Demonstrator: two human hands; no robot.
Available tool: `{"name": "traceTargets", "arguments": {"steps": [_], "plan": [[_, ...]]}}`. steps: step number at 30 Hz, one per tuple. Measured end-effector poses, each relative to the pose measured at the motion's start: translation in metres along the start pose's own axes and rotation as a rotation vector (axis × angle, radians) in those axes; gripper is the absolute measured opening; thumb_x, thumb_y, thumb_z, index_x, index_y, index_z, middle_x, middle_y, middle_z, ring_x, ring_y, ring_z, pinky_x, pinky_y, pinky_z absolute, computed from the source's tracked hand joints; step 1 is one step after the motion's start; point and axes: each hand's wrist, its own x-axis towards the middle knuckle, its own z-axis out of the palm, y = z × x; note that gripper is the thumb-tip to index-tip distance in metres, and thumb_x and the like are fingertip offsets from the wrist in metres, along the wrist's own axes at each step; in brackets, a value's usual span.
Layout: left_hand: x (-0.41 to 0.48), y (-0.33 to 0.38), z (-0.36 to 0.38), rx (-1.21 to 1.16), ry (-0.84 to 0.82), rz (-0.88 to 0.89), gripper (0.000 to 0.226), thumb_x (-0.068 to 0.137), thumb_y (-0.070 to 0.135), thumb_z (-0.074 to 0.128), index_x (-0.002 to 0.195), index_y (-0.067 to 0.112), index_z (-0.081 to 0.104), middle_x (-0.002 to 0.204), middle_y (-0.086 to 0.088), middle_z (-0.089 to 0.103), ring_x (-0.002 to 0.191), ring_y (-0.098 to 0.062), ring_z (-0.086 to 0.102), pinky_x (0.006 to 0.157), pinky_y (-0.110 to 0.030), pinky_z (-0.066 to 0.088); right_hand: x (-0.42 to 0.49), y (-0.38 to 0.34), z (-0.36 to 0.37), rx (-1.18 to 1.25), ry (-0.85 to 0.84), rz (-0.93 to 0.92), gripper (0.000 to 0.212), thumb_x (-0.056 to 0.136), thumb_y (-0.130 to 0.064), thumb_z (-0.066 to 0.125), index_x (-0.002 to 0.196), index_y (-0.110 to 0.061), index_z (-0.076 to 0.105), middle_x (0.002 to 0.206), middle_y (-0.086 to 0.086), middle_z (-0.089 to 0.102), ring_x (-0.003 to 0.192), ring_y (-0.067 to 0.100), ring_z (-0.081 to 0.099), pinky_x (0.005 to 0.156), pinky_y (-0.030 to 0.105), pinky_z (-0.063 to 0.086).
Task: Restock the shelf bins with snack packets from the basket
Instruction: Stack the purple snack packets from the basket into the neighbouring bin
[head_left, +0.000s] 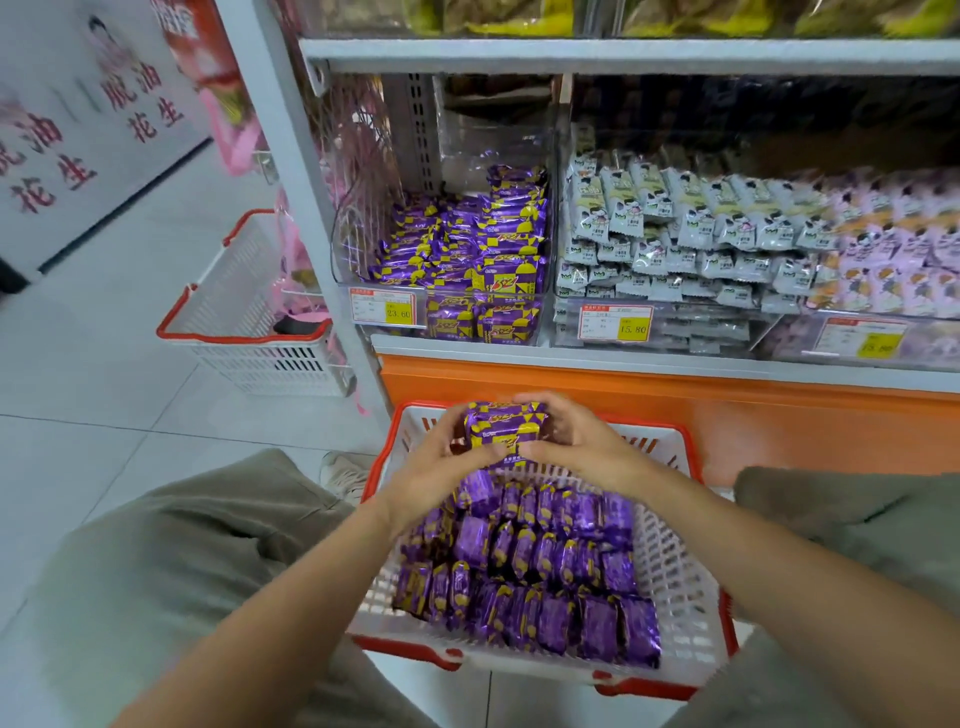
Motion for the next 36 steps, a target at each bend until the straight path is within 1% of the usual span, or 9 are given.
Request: {"name": "traceTargets", "arguments": {"steps": [3, 6, 13, 17, 19, 24, 26, 30, 36], "plan": [[0.002, 0.028, -0.009, 0.071, 0.076, 0.07, 0.039, 0.085, 0.001, 0.07, 0.114, 0.02, 0.052, 0.102, 0.002, 0.065, 0.085, 0.002, 0.063, 0.074, -0.009, 0.048, 0.004, -0.032, -0.002, 0.001, 0.01, -0.063, 0.053, 0.087, -0.007, 0.069, 0.133, -0.021, 0.046, 0.121, 0.003, 0.064, 0.106, 0.013, 0.063, 0.093, 0.025, 0.05], [0.006, 0.053, -0.021, 0.122, 0.101, 0.138, 0.048, 0.08, -0.005, 0.072, 0.118, 0.015, 0.051, 0.1, 0.001, 0.066, 0.084, -0.003, 0.064, 0.074, -0.014, 0.05, 0.009, -0.06, -0.003, 0.01, 0.032, -0.132, 0.053, 0.087, -0.001, 0.067, 0.133, -0.015, 0.046, 0.118, 0.005, 0.063, 0.101, 0.012, 0.062, 0.092, 0.023, 0.05], [0.015, 0.097, -0.038, 0.046, 0.137, 0.146, 0.056, 0.066, 0.023, 0.08, 0.115, 0.022, 0.052, 0.102, -0.001, 0.072, 0.094, -0.015, 0.068, 0.092, -0.039, 0.053, 0.026, -0.099, -0.005, -0.113, 0.172, -0.307, 0.052, 0.088, -0.007, 0.069, 0.125, -0.037, 0.049, 0.112, -0.008, 0.055, 0.077, 0.01, 0.055, 0.08, 0.029, 0.047], [0.032, 0.124, -0.041, -0.187, 0.087, 0.072, 0.061, 0.081, 0.05, 0.067, 0.126, 0.01, 0.058, 0.122, -0.013, 0.066, 0.112, -0.03, 0.063, 0.103, -0.048, 0.045, 0.039, -0.118, -0.017, -0.195, 0.258, -0.386, 0.033, 0.088, -0.01, 0.069, 0.116, -0.027, 0.063, 0.104, -0.004, 0.047, 0.076, 0.01, 0.053, 0.076, 0.029, 0.049], [0.043, 0.138, -0.043, -0.271, 0.131, 0.035, 0.049, 0.096, 0.041, 0.047, 0.125, 0.004, 0.059, 0.12, -0.018, 0.065, 0.105, -0.031, 0.062, 0.096, -0.046, 0.046, 0.045, -0.128, -0.024, -0.218, 0.295, -0.402, 0.029, 0.088, -0.011, 0.07, 0.112, -0.026, 0.064, 0.11, -0.001, 0.046, 0.078, 0.009, 0.055, 0.081, 0.029, 0.05], [0.065, 0.167, -0.045, -0.279, 0.241, 0.006, 0.029, 0.097, 0.018, 0.037, 0.09, 0.016, 0.065, 0.076, -0.003, 0.07, 0.063, -0.017, 0.063, 0.053, -0.027, 0.046, 0.055, -0.144, -0.039, -0.301, 0.361, -0.389, 0.023, 0.088, -0.016, 0.07, 0.104, -0.029, 0.06, 0.106, 0.01, 0.058, 0.081, 0.021, 0.059, 0.08, 0.038, 0.052], [0.073, 0.173, -0.052, -0.262, 0.349, 0.007, 0.027, 0.097, 0.018, 0.037, 0.091, 0.013, 0.063, 0.08, -0.007, 0.071, 0.063, -0.016, 0.065, 0.054, -0.026, 0.053, 0.057, -0.149, -0.046, -0.357, 0.445, -0.349, 0.019, 0.089, -0.017, 0.069, 0.103, -0.02, 0.055, 0.094, 0.014, 0.062, 0.071, 0.018, 0.055, 0.071, 0.034, 0.049], [0.087, 0.168, -0.07, -0.091, 0.469, 0.036, 0.017, 0.094, 0.025, 0.048, 0.103, 0.017, 0.06, 0.118, -0.011, 0.059, 0.103, -0.028, 0.057, 0.074, -0.037, 0.053, 0.061, -0.161, -0.053, -0.74, 0.49, -0.401, 0.019, 0.083, -0.006, 0.065, 0.09, -0.017, 0.051, 0.082, 0.001, 0.057, 0.068, 0.018, 0.051, 0.064, 0.033, 0.042], [0.094, 0.161, -0.076, 0.065, 0.463, 0.082, 0.021, 0.103, 0.022, 0.042, 0.119, 0.013, 0.053, 0.083, 0.007, 0.048, 0.068, 0.0, 0.042, 0.049, -0.006, 0.038, 0.072, -0.162, -0.051, -1.185, 0.455, -0.358, 0.015, 0.081, -0.008, 0.061, 0.086, -0.018, 0.051, 0.076, -0.006, 0.052, 0.077, 0.02, 0.047, 0.092, 0.041, 0.038]]}}
